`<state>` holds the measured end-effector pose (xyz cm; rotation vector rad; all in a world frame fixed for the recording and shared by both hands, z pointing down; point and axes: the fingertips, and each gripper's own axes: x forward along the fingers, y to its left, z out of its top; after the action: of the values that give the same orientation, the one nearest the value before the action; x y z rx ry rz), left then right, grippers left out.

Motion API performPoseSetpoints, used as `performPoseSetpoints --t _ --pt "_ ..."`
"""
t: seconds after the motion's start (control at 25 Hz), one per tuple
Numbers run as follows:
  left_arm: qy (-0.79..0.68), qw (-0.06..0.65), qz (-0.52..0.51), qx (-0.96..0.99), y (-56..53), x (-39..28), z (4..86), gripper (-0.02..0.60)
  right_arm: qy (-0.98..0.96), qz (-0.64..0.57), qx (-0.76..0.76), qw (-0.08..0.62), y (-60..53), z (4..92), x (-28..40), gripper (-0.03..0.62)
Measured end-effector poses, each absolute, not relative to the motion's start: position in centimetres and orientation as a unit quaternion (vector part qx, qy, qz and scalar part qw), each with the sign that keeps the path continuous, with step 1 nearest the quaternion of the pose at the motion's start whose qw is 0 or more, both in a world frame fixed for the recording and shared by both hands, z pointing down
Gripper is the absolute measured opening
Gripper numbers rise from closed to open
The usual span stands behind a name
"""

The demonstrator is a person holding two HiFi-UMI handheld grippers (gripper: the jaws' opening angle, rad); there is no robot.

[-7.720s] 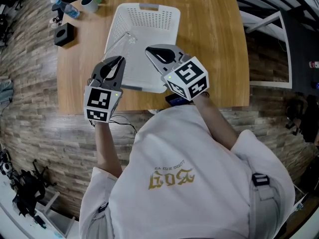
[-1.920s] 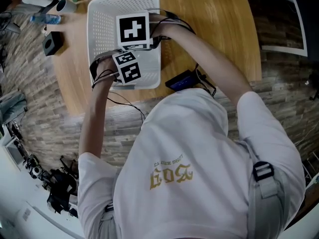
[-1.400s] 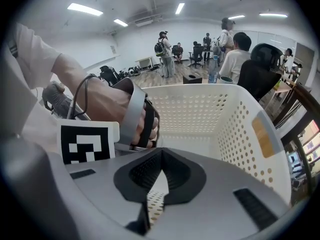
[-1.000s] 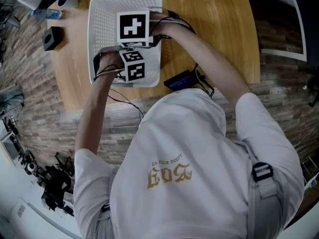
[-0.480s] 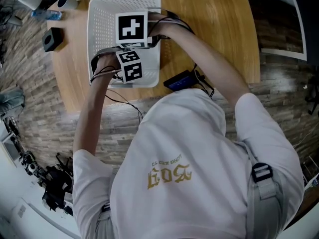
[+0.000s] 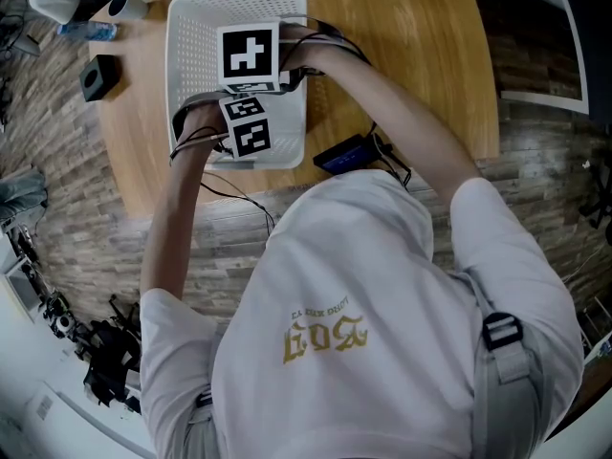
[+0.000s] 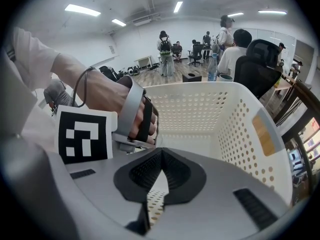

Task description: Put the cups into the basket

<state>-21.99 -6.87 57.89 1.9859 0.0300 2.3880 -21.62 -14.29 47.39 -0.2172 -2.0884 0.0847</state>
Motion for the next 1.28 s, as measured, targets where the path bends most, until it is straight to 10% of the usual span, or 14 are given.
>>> performPoseSetpoints --t 1.28 --pt "-0.011 0.019 0.768 0.64 -6.7 -22.4 56.9 0.058 -0.85 0.017 -0.091 0.519 -14.1 48.1 -21.4 0.009"
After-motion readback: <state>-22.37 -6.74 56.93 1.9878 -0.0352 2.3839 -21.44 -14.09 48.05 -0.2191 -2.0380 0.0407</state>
